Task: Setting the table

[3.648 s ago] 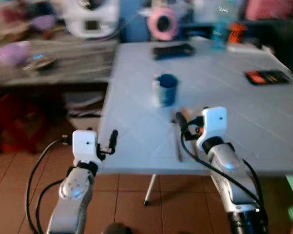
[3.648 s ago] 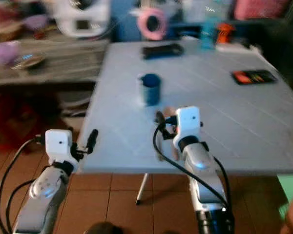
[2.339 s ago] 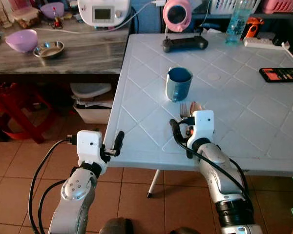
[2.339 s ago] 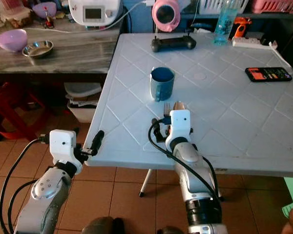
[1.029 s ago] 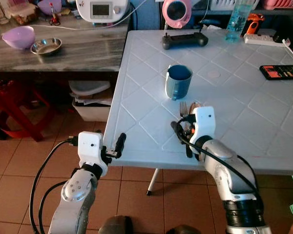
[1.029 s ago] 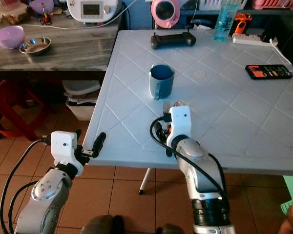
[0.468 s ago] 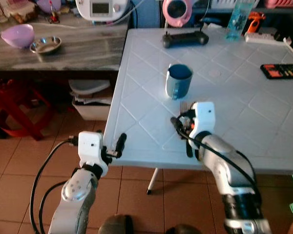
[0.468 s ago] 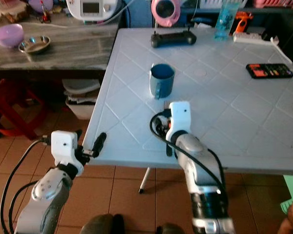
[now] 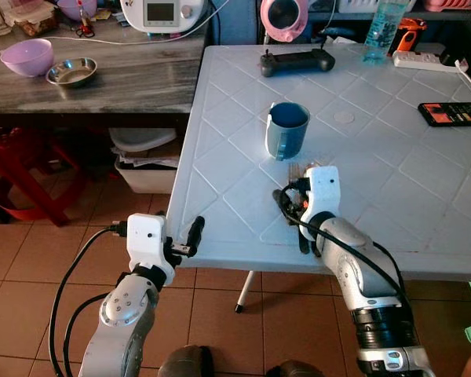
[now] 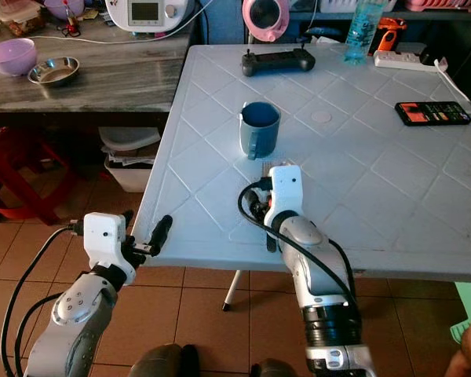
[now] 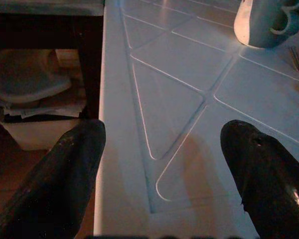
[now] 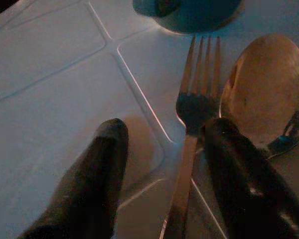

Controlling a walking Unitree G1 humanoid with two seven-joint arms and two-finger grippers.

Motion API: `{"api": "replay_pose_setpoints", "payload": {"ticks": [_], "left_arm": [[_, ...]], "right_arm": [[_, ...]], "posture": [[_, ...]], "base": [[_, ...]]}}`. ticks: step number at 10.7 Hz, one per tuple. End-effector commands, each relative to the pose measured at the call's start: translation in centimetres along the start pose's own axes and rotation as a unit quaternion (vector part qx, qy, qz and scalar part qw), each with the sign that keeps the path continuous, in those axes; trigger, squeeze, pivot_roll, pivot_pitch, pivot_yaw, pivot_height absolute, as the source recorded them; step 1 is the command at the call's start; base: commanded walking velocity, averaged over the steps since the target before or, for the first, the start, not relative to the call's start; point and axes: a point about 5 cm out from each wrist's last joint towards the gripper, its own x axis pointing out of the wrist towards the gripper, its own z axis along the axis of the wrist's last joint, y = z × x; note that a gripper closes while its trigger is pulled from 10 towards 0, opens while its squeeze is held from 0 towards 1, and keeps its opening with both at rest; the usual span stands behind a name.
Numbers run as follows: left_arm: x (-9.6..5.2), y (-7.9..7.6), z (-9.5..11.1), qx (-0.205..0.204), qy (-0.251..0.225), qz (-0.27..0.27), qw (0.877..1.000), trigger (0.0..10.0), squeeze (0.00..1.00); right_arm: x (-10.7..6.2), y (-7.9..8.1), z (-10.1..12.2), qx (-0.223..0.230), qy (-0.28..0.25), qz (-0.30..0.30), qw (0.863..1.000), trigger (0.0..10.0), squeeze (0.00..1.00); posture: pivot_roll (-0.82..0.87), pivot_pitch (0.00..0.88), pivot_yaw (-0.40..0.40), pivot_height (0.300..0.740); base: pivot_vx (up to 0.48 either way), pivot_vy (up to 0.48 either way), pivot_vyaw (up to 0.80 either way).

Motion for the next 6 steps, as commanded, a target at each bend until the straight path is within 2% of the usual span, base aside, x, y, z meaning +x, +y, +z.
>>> {"api": "replay_pose_setpoints", "payload": {"ticks": [1, 3, 4, 5, 6], "left_arm": [[-0.2, 0.1, 0.0, 0.005, 0.005, -0.003, 1.0, 10.0, 0.0], [-0.2, 0.0, 0.0, 0.005, 0.006, -0.005, 1.0, 10.0, 0.0], [-0.2, 0.0, -0.1, 0.004, 0.007, -0.006, 1.0, 10.0, 0.0], [-0.1, 0.0, -0.1, 0.004, 0.008, -0.007, 1.0, 10.0, 0.0], [-0.1, 0.0, -0.1, 0.004, 0.008, -0.008, 1.0, 10.0, 0.0]], "right_arm": [[-0.1, 0.2, -2.0, 0.007, 0.045, 0.008, 0.999, 0.0, 0.0], [-0.7, -0.3, -4.1, 0.001, 0.094, 0.015, 0.995, 0.0, 0.0], [-1.1, -0.4, -5.2, -0.002, 0.119, 0.022, 0.993, 0.7, 0.0], [-1.3, -0.5, -5.9, 0.001, 0.139, 0.026, 0.99, 0.8, 0.0], [-1.4, -0.5, -6.1, 0.003, 0.146, 0.028, 0.989, 0.5, 0.0]], "posture": [[0.0, 0.096, 0.052, 0.74], [-0.01, 0.097, 0.051, 0.74], [-0.01, 0.096, 0.051, 0.74], [-0.01, 0.095, 0.052, 0.74], [-0.01, 0.095, 0.053, 0.74]], "base": [[0.0, 0.0, 0.0], [0.0, 0.0, 0.0], [0.0, 0.0, 0.0], [0.0, 0.0, 0.0], [0.0, 0.0, 0.0]]}}
